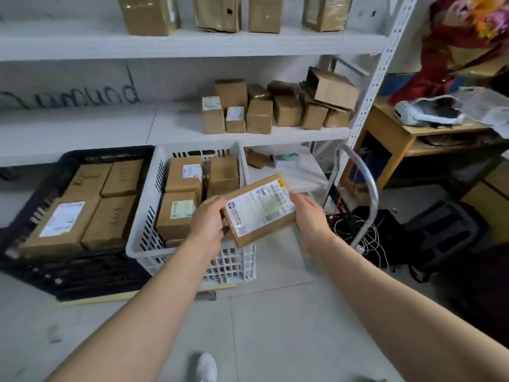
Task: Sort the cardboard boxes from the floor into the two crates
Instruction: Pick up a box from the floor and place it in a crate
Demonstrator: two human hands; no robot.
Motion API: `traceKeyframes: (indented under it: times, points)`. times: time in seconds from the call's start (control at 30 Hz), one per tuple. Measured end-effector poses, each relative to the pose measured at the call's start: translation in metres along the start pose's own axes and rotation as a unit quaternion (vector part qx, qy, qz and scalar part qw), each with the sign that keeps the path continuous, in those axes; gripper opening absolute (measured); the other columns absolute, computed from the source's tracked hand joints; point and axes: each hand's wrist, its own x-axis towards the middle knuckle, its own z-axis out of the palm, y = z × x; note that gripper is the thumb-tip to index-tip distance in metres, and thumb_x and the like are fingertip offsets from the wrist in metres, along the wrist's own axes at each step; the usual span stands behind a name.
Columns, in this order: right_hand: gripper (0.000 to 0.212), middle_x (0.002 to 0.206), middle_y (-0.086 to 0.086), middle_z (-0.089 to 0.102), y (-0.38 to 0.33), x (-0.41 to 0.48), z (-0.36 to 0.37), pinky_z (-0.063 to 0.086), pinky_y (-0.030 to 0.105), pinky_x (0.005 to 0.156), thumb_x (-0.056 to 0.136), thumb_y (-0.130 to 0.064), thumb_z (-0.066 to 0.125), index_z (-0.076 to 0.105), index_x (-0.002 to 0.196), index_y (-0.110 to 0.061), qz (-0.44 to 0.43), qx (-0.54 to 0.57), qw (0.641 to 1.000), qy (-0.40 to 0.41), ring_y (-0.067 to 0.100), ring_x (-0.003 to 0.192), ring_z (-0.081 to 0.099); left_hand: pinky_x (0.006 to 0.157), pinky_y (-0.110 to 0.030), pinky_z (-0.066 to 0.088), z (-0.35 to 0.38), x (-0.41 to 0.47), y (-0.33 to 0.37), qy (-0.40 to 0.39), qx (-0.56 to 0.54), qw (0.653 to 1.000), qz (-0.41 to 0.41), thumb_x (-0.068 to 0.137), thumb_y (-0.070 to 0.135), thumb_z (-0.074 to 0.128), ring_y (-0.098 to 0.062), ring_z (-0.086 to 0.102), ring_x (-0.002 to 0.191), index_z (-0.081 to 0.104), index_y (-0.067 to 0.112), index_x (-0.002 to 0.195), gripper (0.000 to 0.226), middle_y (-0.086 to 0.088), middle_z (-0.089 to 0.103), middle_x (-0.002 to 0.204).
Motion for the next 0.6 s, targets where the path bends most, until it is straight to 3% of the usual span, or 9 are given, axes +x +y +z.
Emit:
traceKeyframes:
  times: [0.1,0.13,0.23,0.27,0.4,0.43,0.53,0.6]
  points:
    - [0.017,0.113,0.007,0.068,-0.004,0.023,0.059,0.044,0.025,0.068,0.094,-0.031,0.052,0.066,0.101,-0.023,-0.004,-0.003,1.0,-0.031,0.012,0.086,0.058,0.058,-0.03,0.049,-0.036,0.038,0.017,0.018,-0.004,1.0,-0.024,0.093,0.014,0.051,-0.015,0.064,0.068,0.063,0.018,0.078,0.019,-0.001,0.071,0.07]
    - [0.015,0.113,0.008,0.067,-0.005,0.032,0.077,0.045,0.026,0.068,0.095,-0.029,0.051,0.065,0.099,-0.024,0.0,-0.004,0.999,-0.032,0.014,0.087,0.059,0.061,-0.032,0.052,-0.045,0.053,0.021,0.023,-0.009,0.999,-0.037,0.093,0.014,0.052,-0.016,0.065,0.072,0.063,0.016,0.081,0.017,-0.004,0.071,0.076]
    - [0.018,0.126,0.013,0.057,-0.003,0.063,0.123,0.049,0.045,0.095,0.093,-0.027,0.055,0.064,0.107,-0.021,0.016,-0.008,1.0,-0.018,0.028,0.109,0.059,0.086,-0.042,0.054,-0.066,0.097,0.028,0.025,-0.02,0.996,-0.079,0.095,0.014,0.051,-0.023,0.066,0.088,0.061,0.01,0.087,0.013,-0.012,0.07,0.09]
    - [0.019,0.13,0.013,0.053,-0.002,0.073,0.134,0.048,0.047,0.098,0.093,-0.027,0.055,0.064,0.108,-0.021,0.022,-0.015,1.0,-0.011,0.03,0.111,0.059,0.089,-0.043,0.053,-0.071,0.111,0.028,0.026,-0.025,0.995,-0.094,0.095,0.014,0.051,-0.026,0.066,0.092,0.059,0.008,0.09,0.012,-0.014,0.069,0.095]
    - [0.027,0.136,0.01,0.047,0.007,0.108,0.166,0.049,0.04,0.097,0.094,-0.027,0.054,0.061,0.119,-0.02,0.035,-0.059,0.998,0.011,0.029,0.109,0.058,0.086,-0.041,0.053,-0.081,0.156,0.021,0.023,-0.026,0.987,-0.156,0.095,0.013,0.051,-0.03,0.063,0.103,0.058,0.004,0.109,0.018,-0.018,0.065,0.107]
    - [0.03,0.135,0.01,0.048,0.008,0.115,0.17,0.051,0.035,0.092,0.094,-0.026,0.055,0.06,0.122,-0.018,0.035,-0.066,0.997,0.015,0.027,0.107,0.059,0.081,-0.04,0.054,-0.083,0.166,0.019,0.021,-0.027,0.985,-0.17,0.095,0.013,0.052,-0.03,0.063,0.102,0.058,0.005,0.11,0.018,-0.018,0.065,0.106]
    - [0.037,0.125,0.012,0.057,0.013,0.133,0.179,0.048,0.014,0.053,0.094,-0.022,0.054,0.054,0.13,-0.013,0.033,-0.107,0.994,0.015,0.015,0.085,0.061,0.062,-0.034,0.054,-0.087,0.19,0.008,0.012,-0.017,0.978,-0.209,0.095,0.015,0.05,-0.027,0.063,0.091,0.058,0.006,0.111,0.02,-0.016,0.066,0.101]
    - [0.044,0.121,0.013,0.057,0.015,0.145,0.183,0.044,0.014,0.048,0.093,-0.022,0.055,0.045,0.134,-0.009,0.043,-0.132,0.99,0.023,0.013,0.081,0.061,0.053,-0.031,0.054,-0.086,0.201,0.001,-0.003,0.006,0.971,-0.238,0.095,0.017,0.05,-0.025,0.065,0.083,0.058,0.004,0.109,0.021,-0.014,0.068,0.091]
